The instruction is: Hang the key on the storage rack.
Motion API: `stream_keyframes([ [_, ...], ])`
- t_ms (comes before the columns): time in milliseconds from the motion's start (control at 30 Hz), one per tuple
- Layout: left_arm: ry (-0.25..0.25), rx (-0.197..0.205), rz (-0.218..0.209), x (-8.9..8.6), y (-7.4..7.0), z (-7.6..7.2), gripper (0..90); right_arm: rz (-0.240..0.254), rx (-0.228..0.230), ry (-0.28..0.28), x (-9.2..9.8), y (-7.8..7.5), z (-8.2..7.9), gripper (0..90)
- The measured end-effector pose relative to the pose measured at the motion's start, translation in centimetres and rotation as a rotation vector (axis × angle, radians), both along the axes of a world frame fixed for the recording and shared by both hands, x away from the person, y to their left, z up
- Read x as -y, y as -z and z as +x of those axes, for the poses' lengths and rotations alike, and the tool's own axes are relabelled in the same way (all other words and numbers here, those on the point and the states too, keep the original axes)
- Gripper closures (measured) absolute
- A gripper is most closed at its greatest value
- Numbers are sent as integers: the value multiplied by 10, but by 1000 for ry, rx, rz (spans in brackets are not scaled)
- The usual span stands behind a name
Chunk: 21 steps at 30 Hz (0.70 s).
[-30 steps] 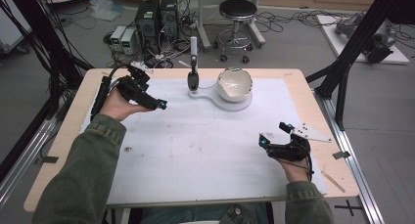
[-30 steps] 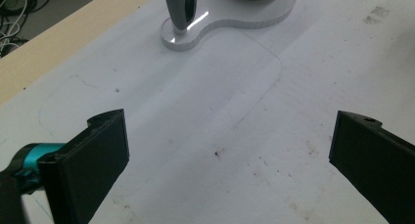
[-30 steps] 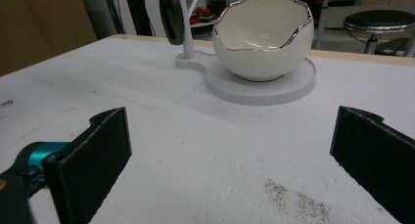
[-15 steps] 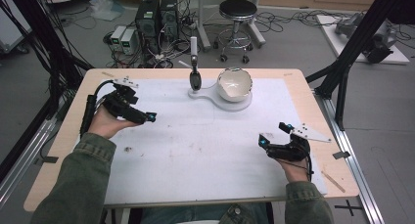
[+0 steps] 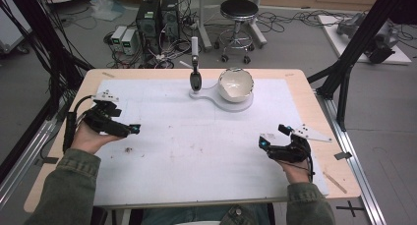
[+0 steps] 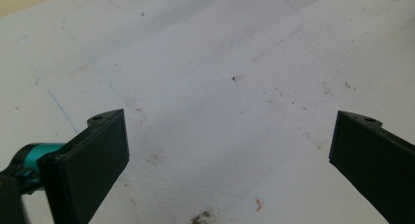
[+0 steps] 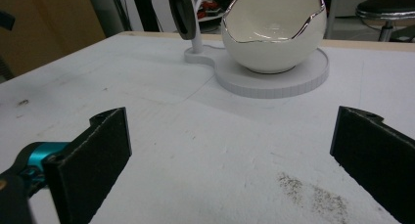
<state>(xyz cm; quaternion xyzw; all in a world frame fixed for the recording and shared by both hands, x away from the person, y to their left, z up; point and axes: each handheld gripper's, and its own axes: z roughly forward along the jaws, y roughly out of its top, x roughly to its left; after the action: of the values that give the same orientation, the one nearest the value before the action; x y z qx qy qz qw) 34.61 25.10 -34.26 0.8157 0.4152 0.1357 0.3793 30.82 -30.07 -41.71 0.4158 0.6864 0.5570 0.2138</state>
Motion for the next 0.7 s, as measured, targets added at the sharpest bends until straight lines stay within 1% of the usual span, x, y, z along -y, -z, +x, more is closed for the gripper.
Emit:
stream_keyframes([
  [67,-1,0,4,-3,5,-5,17,-15,-11,7,1,0,0,5],
  [100,-2,2,7,-5,7,-7,17,-19,-24,11,1,0,0,5],
  [167,-12,-2,2,-7,12,-11,17,-40,-40,16,1,0,1,5],
  [233,-17,-4,-9,-10,16,-14,17,-37,-75,15,0,0,1,5],
  [333,-39,-2,-30,-16,21,-19,17,-55,-101,16,-1,-2,1,6],
  [400,-48,0,-39,-20,24,-23,17,-72,-110,13,0,-3,2,6],
  [467,-63,3,-38,-22,27,-28,17,-89,-126,11,0,-3,2,5],
  [500,-65,2,-37,-23,29,-30,17,-97,-130,6,0,-2,2,6],
  [600,-69,-6,-57,-25,35,-36,17,-114,-152,-3,-1,-2,3,6],
  [667,-74,-10,-70,-26,40,-40,17,-122,-155,-15,-1,-1,3,6],
  [700,-72,-16,-66,-28,42,-41,17,-126,-160,-17,-2,-1,3,5],
])
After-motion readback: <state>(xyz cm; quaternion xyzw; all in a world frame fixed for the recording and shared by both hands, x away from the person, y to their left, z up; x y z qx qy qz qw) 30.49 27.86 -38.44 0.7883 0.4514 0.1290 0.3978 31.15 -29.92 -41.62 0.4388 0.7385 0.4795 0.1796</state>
